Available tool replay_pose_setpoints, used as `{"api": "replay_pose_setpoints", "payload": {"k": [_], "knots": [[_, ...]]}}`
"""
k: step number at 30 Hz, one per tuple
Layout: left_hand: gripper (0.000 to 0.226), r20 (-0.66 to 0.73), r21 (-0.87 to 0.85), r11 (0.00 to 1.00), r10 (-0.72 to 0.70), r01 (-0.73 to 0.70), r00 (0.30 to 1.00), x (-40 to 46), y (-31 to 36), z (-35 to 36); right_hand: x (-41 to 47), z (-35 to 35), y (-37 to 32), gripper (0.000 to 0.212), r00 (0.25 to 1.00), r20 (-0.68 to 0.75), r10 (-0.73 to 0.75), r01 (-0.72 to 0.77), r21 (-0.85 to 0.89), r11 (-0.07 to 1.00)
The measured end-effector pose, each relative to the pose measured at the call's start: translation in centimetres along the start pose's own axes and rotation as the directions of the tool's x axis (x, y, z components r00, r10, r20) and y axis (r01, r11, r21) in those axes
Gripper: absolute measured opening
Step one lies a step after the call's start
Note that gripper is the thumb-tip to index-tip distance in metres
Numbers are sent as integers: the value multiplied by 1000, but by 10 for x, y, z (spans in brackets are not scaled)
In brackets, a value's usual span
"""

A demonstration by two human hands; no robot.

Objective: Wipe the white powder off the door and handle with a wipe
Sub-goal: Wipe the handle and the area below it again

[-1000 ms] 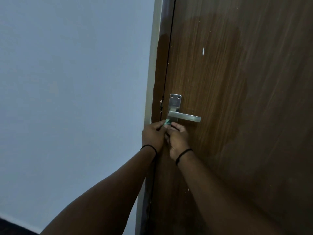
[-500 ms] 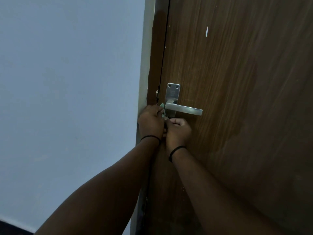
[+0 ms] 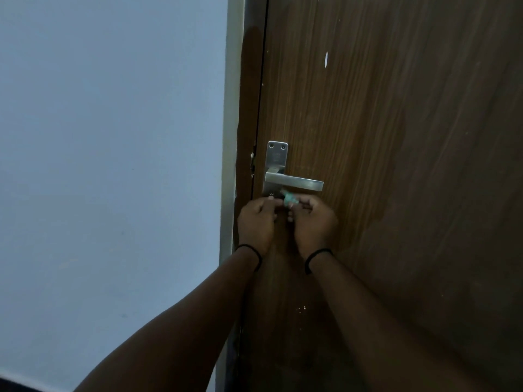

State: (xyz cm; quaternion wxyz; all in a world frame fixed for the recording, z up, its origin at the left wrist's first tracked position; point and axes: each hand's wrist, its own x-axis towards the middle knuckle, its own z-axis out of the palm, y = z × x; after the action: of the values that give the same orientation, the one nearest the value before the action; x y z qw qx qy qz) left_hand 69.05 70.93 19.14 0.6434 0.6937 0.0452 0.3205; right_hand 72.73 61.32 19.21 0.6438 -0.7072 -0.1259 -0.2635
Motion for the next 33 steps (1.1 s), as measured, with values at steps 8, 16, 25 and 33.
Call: {"api": "replay_pose_setpoints", "payload": {"k": [8, 16, 25, 33], "knots": [[33, -210, 125, 992, 37, -11, 977, 7, -15, -12, 18, 35, -20, 21, 966, -171, 196, -151, 248, 957], [33, -249, 142, 990, 12, 24, 968, 11, -26, -10, -6, 31, 14, 9, 990, 9, -141, 141, -165, 976], [32, -275, 160, 986, 0, 46, 961, 13, -36, -16, -1, 53, -13, 11, 993, -116, -29, 21, -65, 998], [27, -253, 197, 980, 28, 23, 967, 14, -35, -19, -24, 41, 13, 13, 998, -48, 30, -38, -171, 984]]}}
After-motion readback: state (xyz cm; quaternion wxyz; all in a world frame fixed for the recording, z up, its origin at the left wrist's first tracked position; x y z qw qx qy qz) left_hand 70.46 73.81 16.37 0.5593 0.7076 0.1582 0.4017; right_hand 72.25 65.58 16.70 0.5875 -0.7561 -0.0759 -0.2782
